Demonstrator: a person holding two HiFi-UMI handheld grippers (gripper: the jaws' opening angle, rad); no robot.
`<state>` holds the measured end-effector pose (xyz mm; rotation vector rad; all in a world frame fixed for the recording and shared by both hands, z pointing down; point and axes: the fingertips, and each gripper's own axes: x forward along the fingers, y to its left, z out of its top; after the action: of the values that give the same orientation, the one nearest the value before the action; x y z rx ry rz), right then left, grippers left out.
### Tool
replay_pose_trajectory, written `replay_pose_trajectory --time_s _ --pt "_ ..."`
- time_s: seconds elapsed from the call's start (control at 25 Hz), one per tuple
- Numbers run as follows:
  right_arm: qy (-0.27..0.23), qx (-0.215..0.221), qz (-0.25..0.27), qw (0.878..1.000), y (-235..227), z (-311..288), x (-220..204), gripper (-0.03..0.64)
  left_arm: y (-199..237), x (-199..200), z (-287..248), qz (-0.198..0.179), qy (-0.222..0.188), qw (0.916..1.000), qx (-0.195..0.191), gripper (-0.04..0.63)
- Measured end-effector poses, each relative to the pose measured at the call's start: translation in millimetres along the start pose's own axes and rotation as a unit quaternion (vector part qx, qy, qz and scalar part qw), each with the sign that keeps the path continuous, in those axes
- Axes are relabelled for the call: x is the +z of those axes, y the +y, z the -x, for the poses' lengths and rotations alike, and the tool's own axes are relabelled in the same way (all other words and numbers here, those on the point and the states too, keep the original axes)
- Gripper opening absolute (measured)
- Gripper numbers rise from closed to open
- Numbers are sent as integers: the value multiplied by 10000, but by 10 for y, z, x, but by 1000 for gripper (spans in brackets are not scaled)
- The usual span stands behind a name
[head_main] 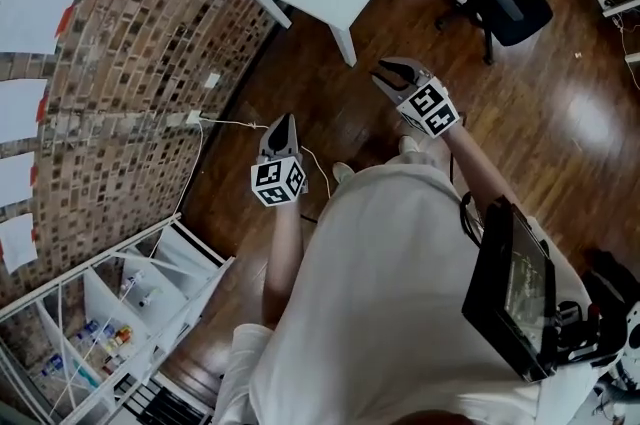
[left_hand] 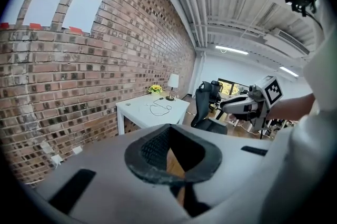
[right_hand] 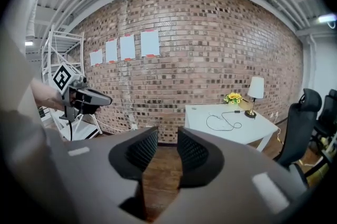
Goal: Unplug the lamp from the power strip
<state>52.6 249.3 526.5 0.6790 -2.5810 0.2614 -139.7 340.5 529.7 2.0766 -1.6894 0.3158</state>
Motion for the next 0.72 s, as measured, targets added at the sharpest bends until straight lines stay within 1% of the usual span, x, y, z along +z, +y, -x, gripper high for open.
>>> replay_pose_trajectory --time_s 0.16,0.4,0.72 --pt "35 -30 -231 9997 66 25 -163 103 58 -220 15 78 159 9998 3 5" --pt "50 -100 -637 9979 59 16 -299 100 182 -418 76 335 264 9991 -19 5" --pt "3 -135 -661 9977 -105 -36 -280 91 208 -440 64 414 290 9987 44 5"
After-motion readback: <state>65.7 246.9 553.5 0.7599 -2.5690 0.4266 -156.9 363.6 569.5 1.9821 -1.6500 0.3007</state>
